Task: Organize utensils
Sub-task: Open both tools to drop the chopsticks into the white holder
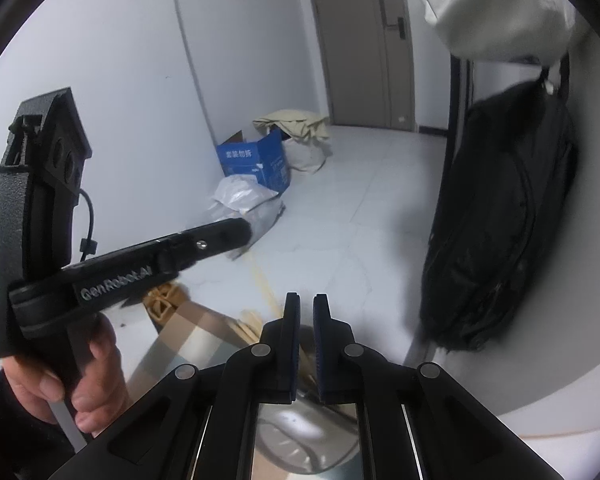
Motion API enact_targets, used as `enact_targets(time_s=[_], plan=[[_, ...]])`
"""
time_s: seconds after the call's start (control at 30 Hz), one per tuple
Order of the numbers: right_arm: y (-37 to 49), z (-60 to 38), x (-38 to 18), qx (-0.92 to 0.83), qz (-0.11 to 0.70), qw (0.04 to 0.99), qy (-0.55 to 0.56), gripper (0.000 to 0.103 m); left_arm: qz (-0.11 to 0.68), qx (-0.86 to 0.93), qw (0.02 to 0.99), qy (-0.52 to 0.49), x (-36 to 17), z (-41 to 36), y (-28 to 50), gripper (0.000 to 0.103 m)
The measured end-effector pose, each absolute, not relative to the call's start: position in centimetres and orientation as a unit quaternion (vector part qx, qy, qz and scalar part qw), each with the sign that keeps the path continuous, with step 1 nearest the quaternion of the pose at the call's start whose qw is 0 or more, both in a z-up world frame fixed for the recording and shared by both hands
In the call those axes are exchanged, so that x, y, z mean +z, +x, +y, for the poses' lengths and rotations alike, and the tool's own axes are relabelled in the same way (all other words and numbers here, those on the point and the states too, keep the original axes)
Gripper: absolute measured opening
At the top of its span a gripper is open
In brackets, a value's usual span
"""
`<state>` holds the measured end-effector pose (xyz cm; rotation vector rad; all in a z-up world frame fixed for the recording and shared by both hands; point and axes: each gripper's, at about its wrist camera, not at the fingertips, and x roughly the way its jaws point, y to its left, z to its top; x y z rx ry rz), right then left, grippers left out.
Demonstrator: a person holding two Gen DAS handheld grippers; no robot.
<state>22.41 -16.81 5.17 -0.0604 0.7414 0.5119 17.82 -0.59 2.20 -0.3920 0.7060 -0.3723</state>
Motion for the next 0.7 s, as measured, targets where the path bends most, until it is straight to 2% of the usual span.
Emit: enact_targets(time_s=[0.07,0.13,0.17,0.2,0.23,0.33,0.4,0.57,0.7], plan=[[22.2,-17.0,4.9,0.248,0.361,0.899,-0.014,0.017,0.341,-0.178,0.904,-0.188,2.2,-0.3,17.6,0.007],[21.8,-17.2,4.9,0.246,0.357,0.901,-0.004,0.019,0.34,-0.176,0.905,-0.185,2.6,-0.2,17.2,0.024],[21.6,-17.4,5.0,0.243,0.356,0.902,-0.001,0.019,0.339,-0.176,0.905,-0.187,2.7,0.0,17.0,0.03],[21.3,-17.5,5.0,0.24,0.354,0.904,0.0,0.02,0.338,-0.173,0.906,-0.188,2.9,0.1,16.8,0.042],[21.0,-17.6,5.1,0.238,0.352,0.905,0.002,0.025,0.335,-0.168,0.908,-0.189,3.1,0.3,16.4,0.051],[20.0,-18.1,5.4,0.227,0.344,0.911,0.008,0.037,0.328,-0.147,0.915,-0.183,3.8,0.6,15.4,0.06],[19.2,-18.4,5.7,0.218,0.341,0.914,0.015,0.04,0.335,-0.106,0.924,-0.151,4.1,0.4,14.9,0.064],[16.4,-18.5,6.6,0.218,0.33,0.918,0.04,0.053,0.349,-0.077,0.925,-0.13,5.1,0.4,12.8,0.065],[13.7,-18.0,7.8,0.23,0.304,0.923,0.048,0.067,0.336,-0.068,0.933,-0.111,6.6,-0.2,9.6,0.081]])
